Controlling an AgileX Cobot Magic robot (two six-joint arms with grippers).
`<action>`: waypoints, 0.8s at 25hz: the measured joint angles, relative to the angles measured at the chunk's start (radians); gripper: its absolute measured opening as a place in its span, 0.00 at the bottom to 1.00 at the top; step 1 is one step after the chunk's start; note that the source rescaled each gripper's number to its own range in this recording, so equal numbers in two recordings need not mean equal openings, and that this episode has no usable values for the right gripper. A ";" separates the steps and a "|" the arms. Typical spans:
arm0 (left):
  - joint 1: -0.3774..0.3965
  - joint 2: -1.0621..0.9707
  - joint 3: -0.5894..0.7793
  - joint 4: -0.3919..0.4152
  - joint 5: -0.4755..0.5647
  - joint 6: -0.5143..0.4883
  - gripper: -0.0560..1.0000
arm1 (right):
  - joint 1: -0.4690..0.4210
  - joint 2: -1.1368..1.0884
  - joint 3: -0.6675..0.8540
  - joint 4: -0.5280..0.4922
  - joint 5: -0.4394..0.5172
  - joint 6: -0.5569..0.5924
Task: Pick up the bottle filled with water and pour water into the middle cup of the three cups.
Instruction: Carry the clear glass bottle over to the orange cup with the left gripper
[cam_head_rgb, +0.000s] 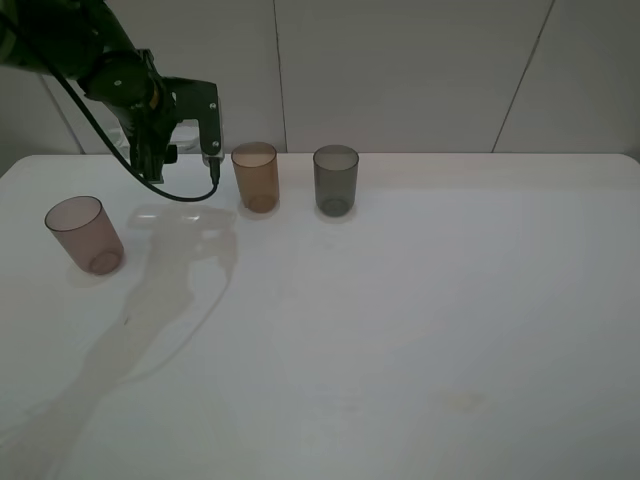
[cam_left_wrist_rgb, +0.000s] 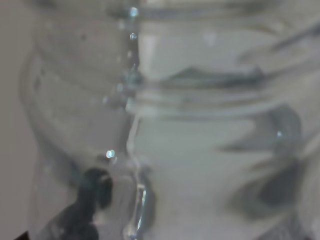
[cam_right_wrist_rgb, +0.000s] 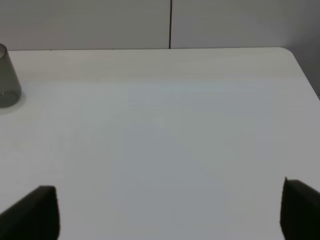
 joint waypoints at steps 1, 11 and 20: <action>0.000 0.000 0.000 0.012 0.001 0.000 0.07 | 0.000 0.000 0.000 0.000 0.000 0.000; 0.000 0.009 -0.001 0.092 0.000 0.000 0.07 | 0.000 0.000 0.000 0.000 0.000 0.000; -0.009 0.009 -0.001 0.140 -0.001 0.000 0.07 | 0.000 0.000 0.000 0.000 0.000 0.000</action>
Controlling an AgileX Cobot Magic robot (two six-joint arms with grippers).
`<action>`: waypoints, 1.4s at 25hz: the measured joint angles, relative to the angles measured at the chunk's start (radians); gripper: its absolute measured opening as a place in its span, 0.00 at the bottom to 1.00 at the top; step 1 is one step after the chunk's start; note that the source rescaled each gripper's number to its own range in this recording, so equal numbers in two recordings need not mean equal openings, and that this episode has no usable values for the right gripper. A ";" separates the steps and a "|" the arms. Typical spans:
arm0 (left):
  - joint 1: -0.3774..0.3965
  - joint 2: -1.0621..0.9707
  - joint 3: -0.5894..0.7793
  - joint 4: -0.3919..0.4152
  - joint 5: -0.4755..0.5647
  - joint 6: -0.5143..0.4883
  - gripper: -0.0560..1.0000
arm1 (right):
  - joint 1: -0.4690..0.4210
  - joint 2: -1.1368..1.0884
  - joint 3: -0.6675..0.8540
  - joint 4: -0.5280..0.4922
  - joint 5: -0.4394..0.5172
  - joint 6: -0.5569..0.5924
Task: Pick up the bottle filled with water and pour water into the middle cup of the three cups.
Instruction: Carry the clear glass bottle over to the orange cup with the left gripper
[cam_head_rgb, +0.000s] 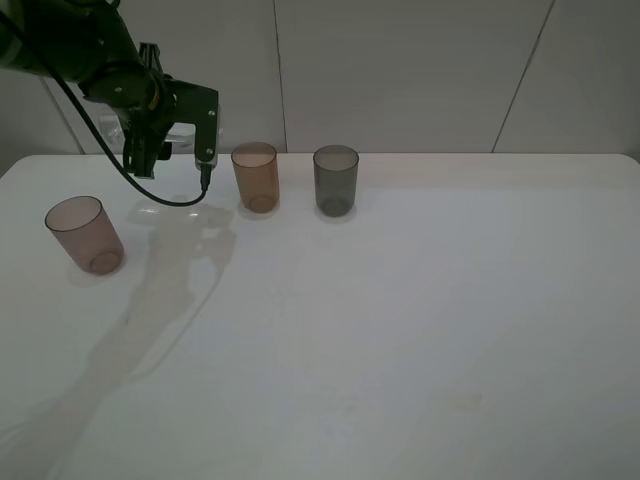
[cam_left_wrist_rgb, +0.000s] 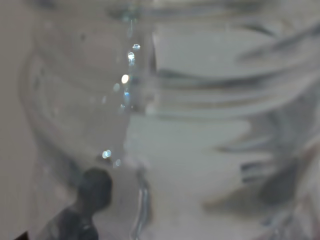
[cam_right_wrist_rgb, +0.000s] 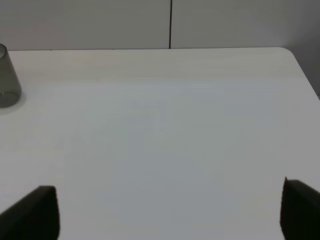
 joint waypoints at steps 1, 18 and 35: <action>0.000 0.000 0.000 0.000 0.000 0.000 0.07 | 0.000 0.000 0.000 0.000 0.000 0.000; -0.013 0.018 -0.003 0.079 -0.007 0.000 0.07 | 0.000 0.000 0.000 0.000 0.000 0.000; -0.023 0.092 -0.088 0.083 -0.005 0.000 0.07 | 0.000 0.000 0.000 0.000 0.000 0.000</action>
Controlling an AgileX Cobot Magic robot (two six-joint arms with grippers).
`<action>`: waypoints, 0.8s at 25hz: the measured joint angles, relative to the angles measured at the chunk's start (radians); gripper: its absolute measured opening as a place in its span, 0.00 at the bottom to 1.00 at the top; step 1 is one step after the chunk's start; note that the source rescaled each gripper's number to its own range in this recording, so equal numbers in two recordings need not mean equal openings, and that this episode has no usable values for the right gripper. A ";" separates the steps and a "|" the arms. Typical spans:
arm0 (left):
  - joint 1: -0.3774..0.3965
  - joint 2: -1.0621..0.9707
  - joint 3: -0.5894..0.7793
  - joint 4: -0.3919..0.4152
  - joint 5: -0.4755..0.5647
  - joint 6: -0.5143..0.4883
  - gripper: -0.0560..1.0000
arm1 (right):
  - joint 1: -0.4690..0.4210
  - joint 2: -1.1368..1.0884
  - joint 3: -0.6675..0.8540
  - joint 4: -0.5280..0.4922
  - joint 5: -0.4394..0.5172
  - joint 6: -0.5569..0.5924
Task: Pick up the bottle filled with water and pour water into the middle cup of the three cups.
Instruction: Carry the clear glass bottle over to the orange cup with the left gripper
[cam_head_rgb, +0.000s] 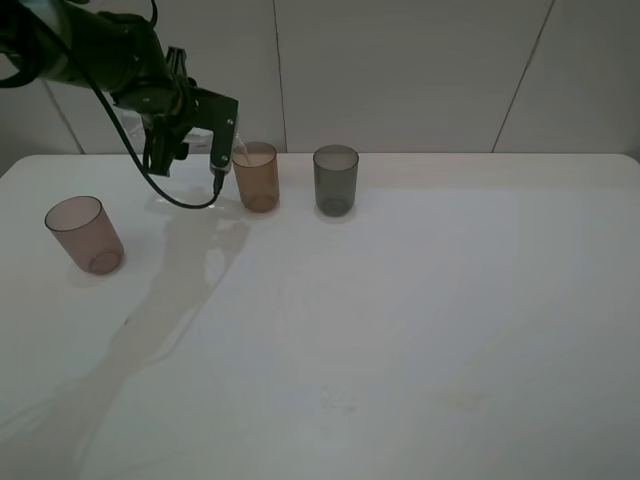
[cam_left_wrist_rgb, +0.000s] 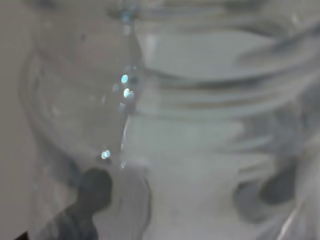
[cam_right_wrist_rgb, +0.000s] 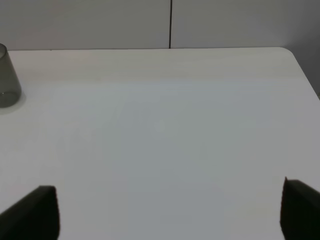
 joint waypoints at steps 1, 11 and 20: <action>0.000 0.000 -0.005 0.000 0.000 0.000 0.07 | 0.000 0.000 0.000 0.000 0.000 0.000; 0.000 0.000 -0.018 0.018 0.000 0.002 0.07 | 0.000 0.000 0.000 0.000 0.000 0.000; 0.000 0.000 -0.018 0.021 -0.001 0.054 0.07 | 0.000 0.000 0.000 0.000 0.000 0.000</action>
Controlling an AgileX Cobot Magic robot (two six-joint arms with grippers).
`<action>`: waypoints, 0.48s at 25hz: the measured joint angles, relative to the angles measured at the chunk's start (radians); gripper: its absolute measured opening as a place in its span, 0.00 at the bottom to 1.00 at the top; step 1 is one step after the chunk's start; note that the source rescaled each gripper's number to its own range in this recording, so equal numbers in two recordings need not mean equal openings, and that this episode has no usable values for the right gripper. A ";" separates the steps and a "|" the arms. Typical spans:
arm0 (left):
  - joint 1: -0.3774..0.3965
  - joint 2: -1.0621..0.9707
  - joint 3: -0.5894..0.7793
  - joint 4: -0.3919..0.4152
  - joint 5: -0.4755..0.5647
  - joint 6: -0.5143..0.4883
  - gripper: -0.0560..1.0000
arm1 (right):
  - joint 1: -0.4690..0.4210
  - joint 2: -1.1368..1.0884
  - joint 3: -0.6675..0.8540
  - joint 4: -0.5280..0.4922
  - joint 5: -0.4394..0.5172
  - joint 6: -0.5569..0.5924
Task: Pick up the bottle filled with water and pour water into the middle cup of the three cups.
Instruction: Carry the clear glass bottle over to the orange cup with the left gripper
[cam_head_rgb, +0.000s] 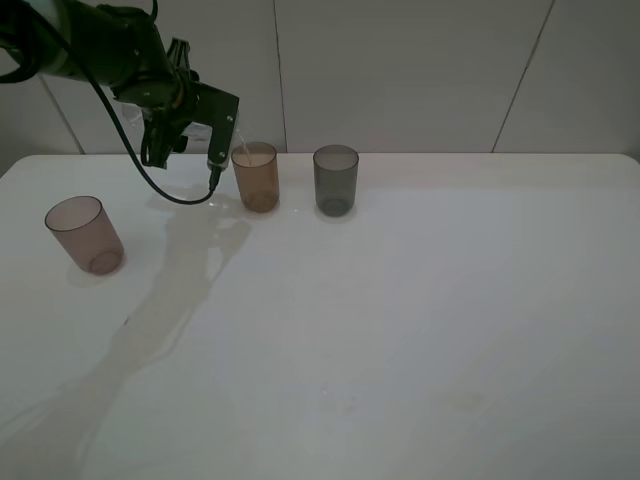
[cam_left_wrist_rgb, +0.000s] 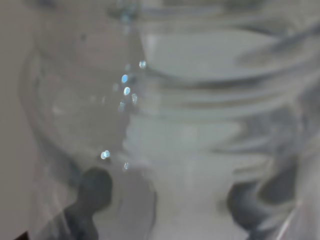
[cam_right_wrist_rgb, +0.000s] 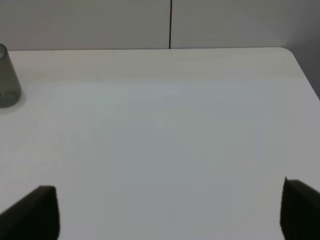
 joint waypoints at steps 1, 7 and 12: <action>0.000 0.000 0.000 0.000 0.000 0.002 0.07 | 0.000 0.000 0.000 0.000 0.000 0.000; 0.000 0.000 -0.001 0.001 0.000 0.024 0.07 | 0.000 0.000 0.000 0.000 0.000 0.000; 0.000 0.000 -0.001 0.008 -0.015 0.033 0.07 | 0.000 0.000 0.000 0.000 0.000 0.000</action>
